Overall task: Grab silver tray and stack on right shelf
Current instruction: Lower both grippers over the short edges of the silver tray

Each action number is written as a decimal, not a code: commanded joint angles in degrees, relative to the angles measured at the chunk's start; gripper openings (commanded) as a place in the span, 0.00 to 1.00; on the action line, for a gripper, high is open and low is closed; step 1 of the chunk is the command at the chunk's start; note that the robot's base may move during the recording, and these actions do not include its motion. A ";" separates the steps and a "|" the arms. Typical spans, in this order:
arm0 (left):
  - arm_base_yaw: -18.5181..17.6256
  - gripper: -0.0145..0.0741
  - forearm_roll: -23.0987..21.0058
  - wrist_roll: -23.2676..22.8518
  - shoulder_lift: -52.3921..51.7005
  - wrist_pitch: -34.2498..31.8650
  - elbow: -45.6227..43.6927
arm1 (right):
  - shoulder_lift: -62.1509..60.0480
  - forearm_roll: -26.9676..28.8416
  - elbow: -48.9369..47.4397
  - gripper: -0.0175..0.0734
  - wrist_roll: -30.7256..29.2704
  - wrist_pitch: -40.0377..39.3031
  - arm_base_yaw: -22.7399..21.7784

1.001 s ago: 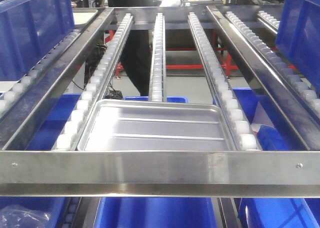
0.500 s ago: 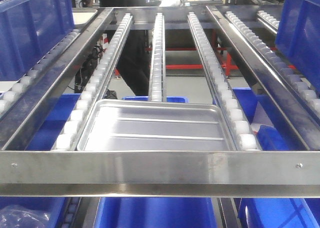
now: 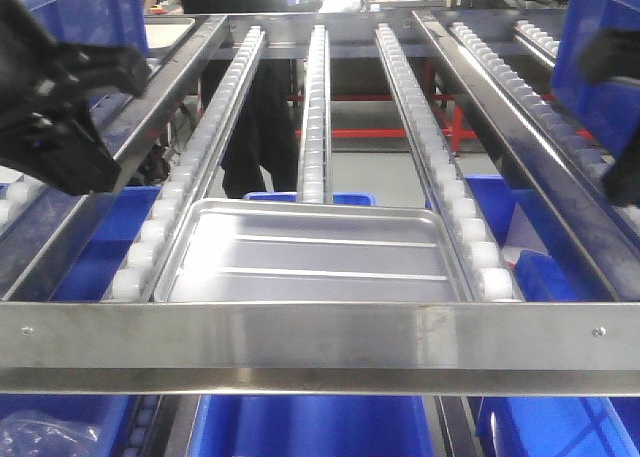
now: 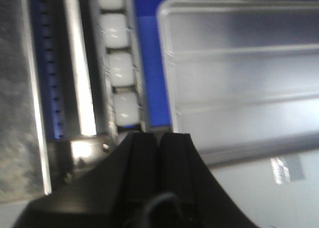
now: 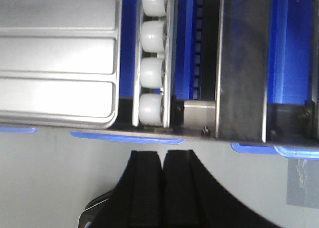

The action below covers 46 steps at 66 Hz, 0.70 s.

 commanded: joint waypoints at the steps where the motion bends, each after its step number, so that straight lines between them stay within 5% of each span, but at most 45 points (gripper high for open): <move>1: -1.86 0.06 13.24 -13.49 1.32 1.83 -4.92 | 3.41 -4.54 -5.26 0.26 5.25 -2.73 2.11; 8: -4.60 0.06 21.82 -22.56 3.86 7.32 -7.92 | 9.09 -11.39 -9.48 0.26 13.07 -1.33 5.26; 16: -5.06 0.06 16.94 -23.49 6.05 8.11 -10.45 | 16.29 -16.60 -15.73 0.26 20.86 4.40 7.60; 25: -4.94 0.06 14.01 -22.45 8.42 10.35 -13.41 | 23.93 -16.28 -23.24 0.26 20.00 11.62 8.33; 38: -3.80 0.06 6.91 -17.87 12.07 16.95 -19.77 | 30.64 -10.02 -31.60 0.26 14.23 13.46 7.66; 46: -1.34 0.06 -5.09 -3.71 14.36 16.49 -22.38 | 32.06 -6.51 -32.41 0.26 12.33 12.80 6.64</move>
